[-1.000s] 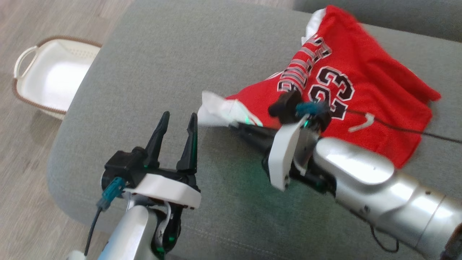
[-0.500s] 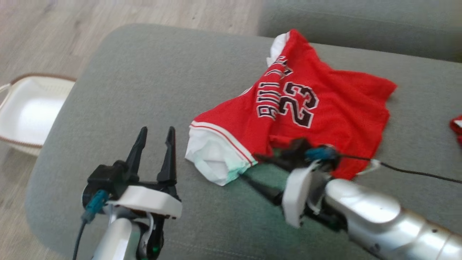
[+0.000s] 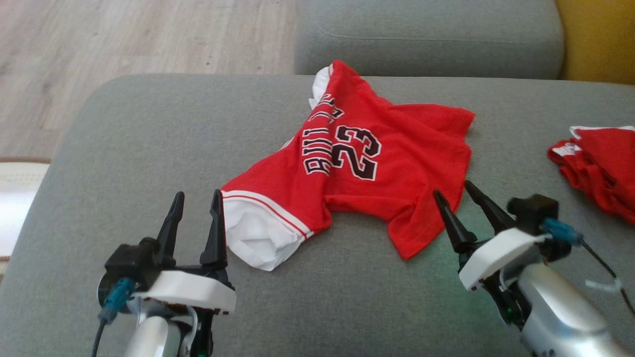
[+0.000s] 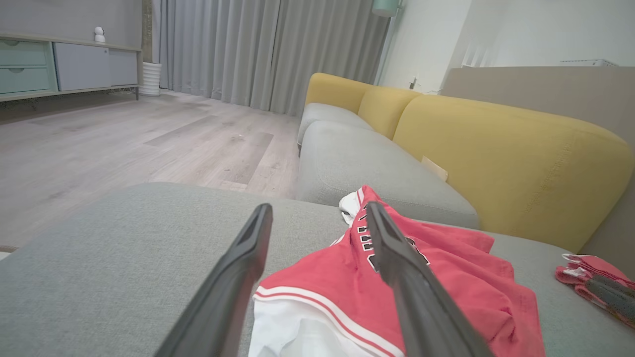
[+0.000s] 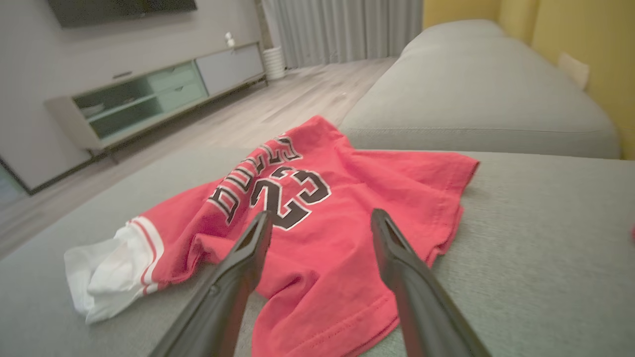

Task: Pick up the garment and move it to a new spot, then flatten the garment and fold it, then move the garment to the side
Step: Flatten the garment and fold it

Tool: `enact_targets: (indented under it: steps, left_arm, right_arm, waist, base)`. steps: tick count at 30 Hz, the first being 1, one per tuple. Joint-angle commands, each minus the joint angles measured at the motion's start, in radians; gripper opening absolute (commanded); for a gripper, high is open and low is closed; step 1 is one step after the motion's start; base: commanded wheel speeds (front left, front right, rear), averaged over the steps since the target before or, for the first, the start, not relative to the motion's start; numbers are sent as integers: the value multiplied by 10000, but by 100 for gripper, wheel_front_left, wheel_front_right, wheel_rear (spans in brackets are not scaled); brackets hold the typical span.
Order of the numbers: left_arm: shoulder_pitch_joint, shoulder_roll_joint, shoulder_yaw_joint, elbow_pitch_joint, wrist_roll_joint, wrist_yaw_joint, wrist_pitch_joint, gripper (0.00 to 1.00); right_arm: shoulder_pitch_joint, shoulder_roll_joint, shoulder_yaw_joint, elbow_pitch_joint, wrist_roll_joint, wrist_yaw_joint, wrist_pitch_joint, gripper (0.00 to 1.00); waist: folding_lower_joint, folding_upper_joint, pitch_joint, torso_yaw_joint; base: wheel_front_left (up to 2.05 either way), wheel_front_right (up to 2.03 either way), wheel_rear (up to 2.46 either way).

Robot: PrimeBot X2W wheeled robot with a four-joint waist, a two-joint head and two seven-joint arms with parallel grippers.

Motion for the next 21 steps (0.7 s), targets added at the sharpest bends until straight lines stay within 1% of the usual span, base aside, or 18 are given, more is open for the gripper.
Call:
enact_targets:
  steps: [1, 3, 5, 7, 9, 11, 14, 18, 21]
  left_arm:
    - [-287, 68, 377, -380, 91, -24, -120, 100]
    - [-253, 68, 399, -376, 102, -37, -120, 100]
    - [-228, 68, 395, -332, 119, -56, -120, 100]
    - [-201, 68, 396, -244, 142, -51, -120, 100]
    - [-185, 68, 417, -120, 185, 3, -120, 100]
    - [-184, 68, 449, -34, 196, 77, -120, 100]
    - [-188, 68, 477, 66, 214, 149, -120, 100]
    - [-193, 68, 499, 198, 285, 220, -120, 100]
    - [-212, 68, 514, 407, 317, 391, -120, 100]
  right_arm:
    - [218, 231, -648, -505, -421, -9, -134, 100]
    - [882, 652, -1829, -1049, -1106, -9, -139, 100]
    - [1594, 1084, -2711, -1589, -1867, -9, -141, 100]
    - [2240, 1626, -3434, -2092, -2384, -9, -142, 100]
    - [2715, 2004, -3890, -2511, -2880, -9, -142, 100]
    - [3034, 2235, -4081, -2817, -3269, -9, -137, 100]
    - [3257, 2418, -4149, -3176, -3623, -9, 28, 100]
    - [3329, 2504, -4196, -3508, -3761, -9, 200, 100]
    - [3379, 2547, -4265, -3755, -3811, -9, 335, 100]
  waist:
    - [0, 0, -23, -167]
    - [0, 0, -12, -256]
    - [0, 0, -9, -320]
    - [0, 0, -4, -385]
    - [0, 0, 3, -457]
    - [0, 0, 24, -538]
    - [0, 0, 48, -658]
    - [0, 0, 63, -734]
    - [0, 0, 79, -774]
  base:
    - [0, 0, 0]
    - [0, 0, 0]
    - [0, 0, 0]
    - [0, 0, 0]
    - [0, 0, 0]
    - [0, 0, 0]
    - [0, 0, 0]
    - [0, 0, 0]
    - [0, 0, 0]
